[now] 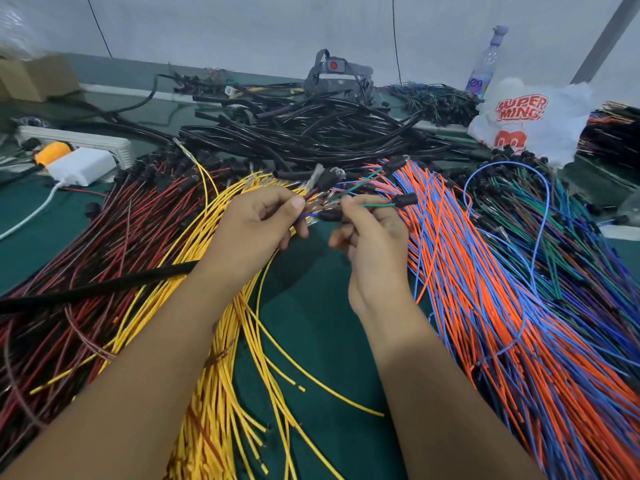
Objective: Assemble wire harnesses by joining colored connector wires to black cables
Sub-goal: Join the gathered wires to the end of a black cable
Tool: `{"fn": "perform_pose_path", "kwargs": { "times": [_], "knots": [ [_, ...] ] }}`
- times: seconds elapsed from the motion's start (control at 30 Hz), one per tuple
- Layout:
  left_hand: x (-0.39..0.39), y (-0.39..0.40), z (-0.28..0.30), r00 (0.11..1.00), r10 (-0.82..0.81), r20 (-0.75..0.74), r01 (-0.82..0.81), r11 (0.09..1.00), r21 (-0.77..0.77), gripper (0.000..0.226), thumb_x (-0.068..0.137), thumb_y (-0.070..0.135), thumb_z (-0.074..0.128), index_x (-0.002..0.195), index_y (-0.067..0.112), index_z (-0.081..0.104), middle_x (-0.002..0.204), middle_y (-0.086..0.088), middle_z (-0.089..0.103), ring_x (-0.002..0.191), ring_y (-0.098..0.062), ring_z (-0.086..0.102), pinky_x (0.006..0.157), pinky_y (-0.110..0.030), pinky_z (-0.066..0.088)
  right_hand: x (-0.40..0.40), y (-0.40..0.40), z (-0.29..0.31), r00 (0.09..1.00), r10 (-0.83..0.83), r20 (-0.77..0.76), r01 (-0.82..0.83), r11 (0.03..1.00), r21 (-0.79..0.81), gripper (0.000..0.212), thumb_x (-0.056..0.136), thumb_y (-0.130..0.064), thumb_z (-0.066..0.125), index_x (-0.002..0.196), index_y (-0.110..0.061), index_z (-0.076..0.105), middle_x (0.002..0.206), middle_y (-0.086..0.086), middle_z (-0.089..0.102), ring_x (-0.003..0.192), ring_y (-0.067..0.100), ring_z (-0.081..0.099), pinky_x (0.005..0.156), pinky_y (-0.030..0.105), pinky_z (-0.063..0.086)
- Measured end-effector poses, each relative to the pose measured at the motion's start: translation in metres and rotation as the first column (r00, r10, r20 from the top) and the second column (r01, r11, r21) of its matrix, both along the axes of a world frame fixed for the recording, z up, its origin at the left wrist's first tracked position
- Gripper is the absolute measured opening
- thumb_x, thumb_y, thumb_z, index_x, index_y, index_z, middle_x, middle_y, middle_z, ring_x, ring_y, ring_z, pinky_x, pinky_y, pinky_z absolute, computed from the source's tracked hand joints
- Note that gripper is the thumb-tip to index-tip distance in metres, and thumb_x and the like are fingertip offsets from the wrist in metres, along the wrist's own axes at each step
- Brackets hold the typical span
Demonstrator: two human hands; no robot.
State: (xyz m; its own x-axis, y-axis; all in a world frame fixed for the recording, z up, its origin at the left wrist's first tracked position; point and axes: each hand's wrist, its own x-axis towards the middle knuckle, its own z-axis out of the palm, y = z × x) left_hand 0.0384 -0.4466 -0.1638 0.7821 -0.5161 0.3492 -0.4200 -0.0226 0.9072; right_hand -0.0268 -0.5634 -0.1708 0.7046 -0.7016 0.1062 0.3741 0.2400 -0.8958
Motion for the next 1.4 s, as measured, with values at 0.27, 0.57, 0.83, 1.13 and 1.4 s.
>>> {"fn": "perform_pose_path", "kwargs": {
  "times": [0.27, 0.57, 0.83, 1.13, 1.4],
  "knots": [
    [-0.002, -0.001, 0.003, 0.998, -0.001, -0.058, 0.000, 1.000, -0.030, 0.007, 0.090, 0.022, 0.064, 0.084, 0.019, 0.062, 0.054, 0.001, 0.058, 0.047, -0.007, 0.042, 0.050, -0.018, 0.038, 0.000, -0.001, 0.000, 0.999, 0.006, -0.033, -0.004, 0.999, 0.051, 0.024, 0.099, -0.024, 0.053, 0.078, -0.012, 0.056, 0.051, 0.001, 0.058, 0.037, 0.012, 0.047, 0.042, 0.019, 0.041],
    [0.003, -0.004, -0.010, 0.970, 0.094, 0.224, -0.141, 0.969, 0.205, 0.008, 0.092, 0.029, 0.061, 0.087, 0.026, 0.067, 0.072, 0.011, 0.063, 0.073, -0.011, 0.058, 0.069, -0.035, 0.047, 0.000, 0.003, 0.000, 0.986, -0.163, 0.024, 0.165, 0.969, -0.186, 0.009, 0.088, -0.016, 0.069, 0.082, -0.019, 0.063, 0.068, -0.009, 0.062, 0.062, 0.007, 0.056, 0.062, 0.025, 0.046],
    [0.001, -0.003, -0.016, 0.735, 0.184, 0.652, -0.445, 0.857, 0.260, 0.022, 0.092, 0.047, 0.055, 0.109, 0.036, 0.063, 0.073, 0.010, 0.063, 0.067, -0.021, 0.058, 0.051, -0.026, 0.039, 0.000, -0.005, -0.003, 0.974, -0.225, 0.000, 0.220, 0.953, -0.209, 0.011, 0.089, -0.008, 0.067, 0.081, -0.016, 0.065, 0.077, 0.001, 0.067, 0.070, 0.008, 0.061, 0.068, 0.023, 0.050],
    [0.008, 0.000, -0.019, 0.826, 0.198, 0.527, -0.396, 0.870, 0.294, 0.019, 0.087, 0.042, 0.064, 0.093, 0.025, 0.071, 0.071, 0.004, 0.065, 0.066, -0.019, 0.057, 0.058, -0.032, 0.046, 0.000, -0.005, -0.006, 0.974, -0.226, 0.005, 0.213, 0.908, -0.362, 0.026, 0.091, -0.008, 0.062, 0.071, -0.025, 0.063, 0.062, -0.014, 0.060, 0.062, 0.001, 0.052, 0.063, 0.018, 0.041],
    [0.007, 0.000, -0.018, 0.853, 0.149, 0.500, -0.349, 0.875, 0.336, 0.017, 0.088, 0.040, 0.062, 0.089, 0.025, 0.070, 0.064, 0.007, 0.060, 0.060, -0.011, 0.052, 0.050, -0.030, 0.037, -0.001, 0.000, -0.008, 0.986, -0.165, -0.003, 0.142, 0.857, -0.496, 0.027, 0.088, -0.003, 0.063, 0.073, -0.025, 0.064, 0.076, -0.008, 0.064, 0.074, 0.003, 0.057, 0.073, 0.017, 0.044]
  ]
}}
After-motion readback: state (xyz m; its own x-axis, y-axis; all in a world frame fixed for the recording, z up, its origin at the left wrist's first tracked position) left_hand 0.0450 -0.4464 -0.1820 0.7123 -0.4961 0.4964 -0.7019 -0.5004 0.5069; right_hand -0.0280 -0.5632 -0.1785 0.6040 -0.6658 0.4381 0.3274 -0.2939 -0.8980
